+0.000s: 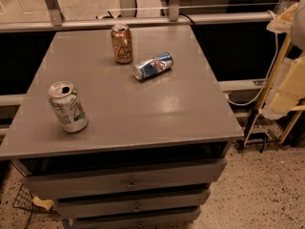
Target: Knock 7up can over
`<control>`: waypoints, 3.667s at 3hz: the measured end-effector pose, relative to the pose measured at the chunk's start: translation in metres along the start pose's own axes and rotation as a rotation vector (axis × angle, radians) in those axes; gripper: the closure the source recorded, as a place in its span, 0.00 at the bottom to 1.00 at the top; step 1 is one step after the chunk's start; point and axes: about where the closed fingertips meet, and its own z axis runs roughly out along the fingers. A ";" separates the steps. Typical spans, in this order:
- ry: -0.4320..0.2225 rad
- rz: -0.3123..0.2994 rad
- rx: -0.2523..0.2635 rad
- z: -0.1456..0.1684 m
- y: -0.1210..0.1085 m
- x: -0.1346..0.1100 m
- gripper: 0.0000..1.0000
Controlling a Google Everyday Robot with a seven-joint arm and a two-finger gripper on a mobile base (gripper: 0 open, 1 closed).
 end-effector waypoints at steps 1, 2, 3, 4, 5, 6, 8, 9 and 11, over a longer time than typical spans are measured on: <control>-0.006 -0.001 -0.001 0.000 0.000 -0.002 0.00; -0.143 -0.022 -0.036 0.009 0.004 -0.035 0.00; -0.361 -0.079 -0.102 0.028 0.014 -0.099 0.00; -0.649 -0.126 -0.239 0.043 0.048 -0.194 0.00; -0.842 -0.128 -0.342 0.037 0.074 -0.250 0.00; -0.886 -0.124 -0.366 0.025 0.081 -0.262 0.00; -0.906 -0.052 -0.409 0.069 0.085 -0.259 0.00; -0.946 0.006 -0.451 0.119 0.089 -0.260 0.00; -1.008 0.016 -0.411 0.179 0.081 -0.298 0.00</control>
Offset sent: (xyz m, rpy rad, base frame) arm 0.0172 0.1140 -0.0015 0.4292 -0.0041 0.2730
